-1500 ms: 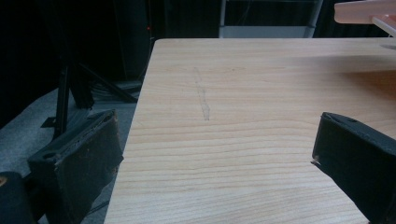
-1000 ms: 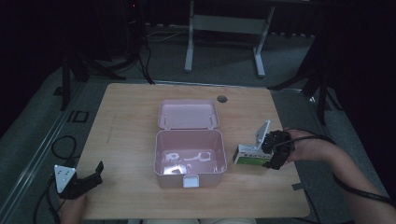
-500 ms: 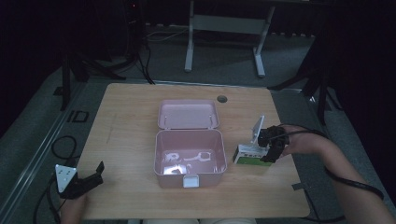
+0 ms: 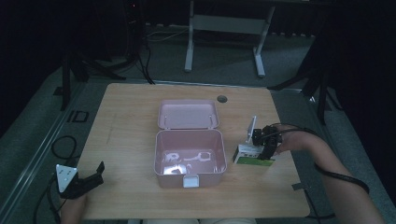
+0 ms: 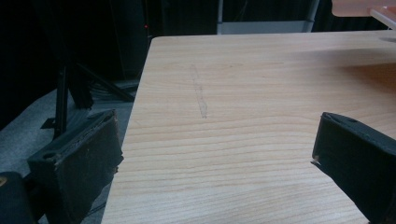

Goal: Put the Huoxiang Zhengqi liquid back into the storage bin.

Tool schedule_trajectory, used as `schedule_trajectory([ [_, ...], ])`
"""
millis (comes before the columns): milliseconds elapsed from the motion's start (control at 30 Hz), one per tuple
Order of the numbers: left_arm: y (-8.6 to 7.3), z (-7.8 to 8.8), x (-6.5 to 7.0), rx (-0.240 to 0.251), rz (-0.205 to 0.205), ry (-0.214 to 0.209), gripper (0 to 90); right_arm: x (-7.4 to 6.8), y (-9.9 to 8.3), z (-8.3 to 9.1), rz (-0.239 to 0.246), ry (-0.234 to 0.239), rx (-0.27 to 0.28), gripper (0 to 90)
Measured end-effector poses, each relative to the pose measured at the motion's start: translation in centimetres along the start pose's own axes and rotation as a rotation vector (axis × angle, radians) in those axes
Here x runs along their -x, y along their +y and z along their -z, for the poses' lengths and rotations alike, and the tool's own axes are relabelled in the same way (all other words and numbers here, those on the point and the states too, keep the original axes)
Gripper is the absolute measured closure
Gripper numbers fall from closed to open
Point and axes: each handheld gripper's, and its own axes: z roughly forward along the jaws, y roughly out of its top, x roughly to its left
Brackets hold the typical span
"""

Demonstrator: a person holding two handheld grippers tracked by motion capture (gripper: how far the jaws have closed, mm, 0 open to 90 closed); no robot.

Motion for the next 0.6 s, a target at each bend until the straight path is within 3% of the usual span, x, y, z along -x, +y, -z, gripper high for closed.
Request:
schedule_trajectory([
  [600, 0.0, 0.0, 0.0, -0.002, -0.004, -0.002, 1.6, 0.7, 0.9, -2.0, 0.057, 0.056, -0.051, 61.5],
])
